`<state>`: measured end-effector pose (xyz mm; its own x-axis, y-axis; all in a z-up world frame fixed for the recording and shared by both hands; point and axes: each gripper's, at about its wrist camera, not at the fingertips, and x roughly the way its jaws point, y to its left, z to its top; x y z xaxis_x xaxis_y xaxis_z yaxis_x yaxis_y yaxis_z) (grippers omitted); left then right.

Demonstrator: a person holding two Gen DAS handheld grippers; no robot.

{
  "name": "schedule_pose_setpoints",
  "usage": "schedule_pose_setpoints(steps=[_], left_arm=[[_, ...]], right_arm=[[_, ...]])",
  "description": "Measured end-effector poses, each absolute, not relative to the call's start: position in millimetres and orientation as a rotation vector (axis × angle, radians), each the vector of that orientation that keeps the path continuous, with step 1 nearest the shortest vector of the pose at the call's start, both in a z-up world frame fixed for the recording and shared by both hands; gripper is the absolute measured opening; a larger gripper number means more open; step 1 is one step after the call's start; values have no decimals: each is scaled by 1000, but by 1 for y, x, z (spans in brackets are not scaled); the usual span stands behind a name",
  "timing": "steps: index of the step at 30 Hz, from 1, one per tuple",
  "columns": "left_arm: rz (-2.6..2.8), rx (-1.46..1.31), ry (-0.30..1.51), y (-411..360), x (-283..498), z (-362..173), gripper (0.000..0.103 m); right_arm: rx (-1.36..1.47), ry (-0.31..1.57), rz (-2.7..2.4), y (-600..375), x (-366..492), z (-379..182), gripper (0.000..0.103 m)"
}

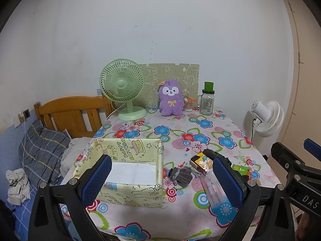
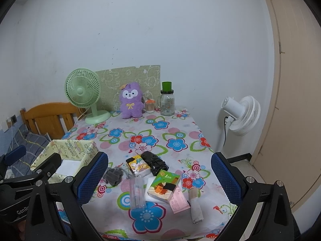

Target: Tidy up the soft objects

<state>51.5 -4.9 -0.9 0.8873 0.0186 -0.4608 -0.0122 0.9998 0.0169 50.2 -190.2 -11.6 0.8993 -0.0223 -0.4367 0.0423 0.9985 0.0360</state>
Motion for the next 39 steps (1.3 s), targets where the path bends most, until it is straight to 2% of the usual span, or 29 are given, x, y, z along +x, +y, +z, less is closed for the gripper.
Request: schedule_pose_setpoints(steps=[18,39], left_arm=[[-25,14,527,-26,72,-24,101],[-131,88,698,-83,111,-95,101]], right_arm=[[36,461,-63,-209,61,-27,103],[85,610,-77,-253,106,-97,101]])
